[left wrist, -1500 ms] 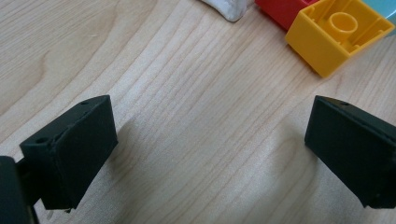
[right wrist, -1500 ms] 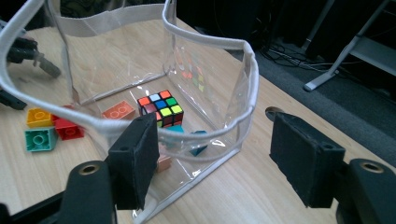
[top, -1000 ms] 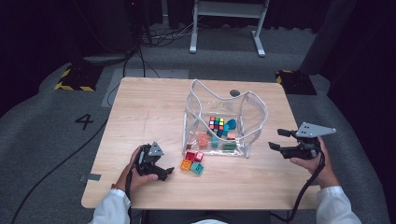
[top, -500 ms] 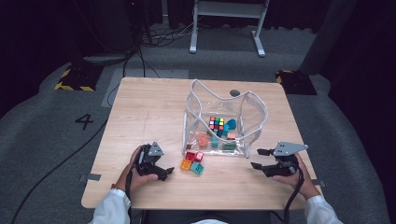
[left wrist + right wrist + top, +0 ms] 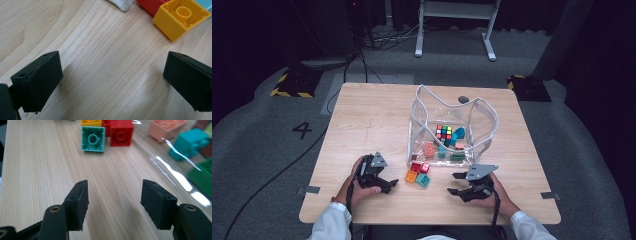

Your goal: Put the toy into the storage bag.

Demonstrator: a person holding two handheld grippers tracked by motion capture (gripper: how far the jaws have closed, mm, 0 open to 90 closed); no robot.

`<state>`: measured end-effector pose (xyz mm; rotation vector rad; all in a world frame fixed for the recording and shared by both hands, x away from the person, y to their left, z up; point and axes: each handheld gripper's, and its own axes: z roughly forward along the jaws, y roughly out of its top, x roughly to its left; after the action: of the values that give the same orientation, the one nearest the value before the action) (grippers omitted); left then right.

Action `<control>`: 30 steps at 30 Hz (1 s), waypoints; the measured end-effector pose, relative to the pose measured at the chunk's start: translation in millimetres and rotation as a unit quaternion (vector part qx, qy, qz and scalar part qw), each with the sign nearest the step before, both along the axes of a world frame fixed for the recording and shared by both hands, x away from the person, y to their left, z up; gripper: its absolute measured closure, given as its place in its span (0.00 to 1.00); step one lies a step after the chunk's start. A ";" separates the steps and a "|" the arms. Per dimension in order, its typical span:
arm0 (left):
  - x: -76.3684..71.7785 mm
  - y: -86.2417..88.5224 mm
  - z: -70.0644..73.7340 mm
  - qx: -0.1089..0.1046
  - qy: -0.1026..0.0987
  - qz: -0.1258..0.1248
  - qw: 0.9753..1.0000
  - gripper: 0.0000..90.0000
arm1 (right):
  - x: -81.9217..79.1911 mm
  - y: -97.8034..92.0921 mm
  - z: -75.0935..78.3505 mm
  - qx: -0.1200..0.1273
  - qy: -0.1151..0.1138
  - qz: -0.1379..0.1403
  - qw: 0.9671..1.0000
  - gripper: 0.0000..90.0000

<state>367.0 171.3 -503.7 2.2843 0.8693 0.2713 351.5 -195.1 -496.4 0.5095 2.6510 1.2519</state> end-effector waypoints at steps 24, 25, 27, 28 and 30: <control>0.6 0.4 0.3 0.004 -0.005 -0.002 1.000 0.03 | 7.2 89.9 -6.4 -0.009 0.018 0.014 1.000 0.60; 0.4 0.3 0.2 0.003 -0.003 -0.002 1.000 0.03 | 7.3 89.6 -6.3 -0.006 0.018 0.014 1.000 0.64; 0.5 0.4 0.3 0.004 -0.005 -0.002 1.000 0.03 | 8.8 88.3 -6.5 -0.010 -0.001 0.030 0.999 0.66; 0.5 0.4 0.3 0.004 -0.005 -0.002 1.000 0.03 | 7.9 88.7 -6.6 -0.007 0.002 0.026 1.000 0.66; 0.6 0.4 0.3 0.004 -0.005 -0.002 1.000 0.03 | 8.1 86.4 -6.8 -0.002 -0.001 0.036 0.999 0.66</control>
<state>367.6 171.6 -503.4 2.2898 0.8600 0.2851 359.6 -108.7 -503.2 0.4168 2.6926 1.2649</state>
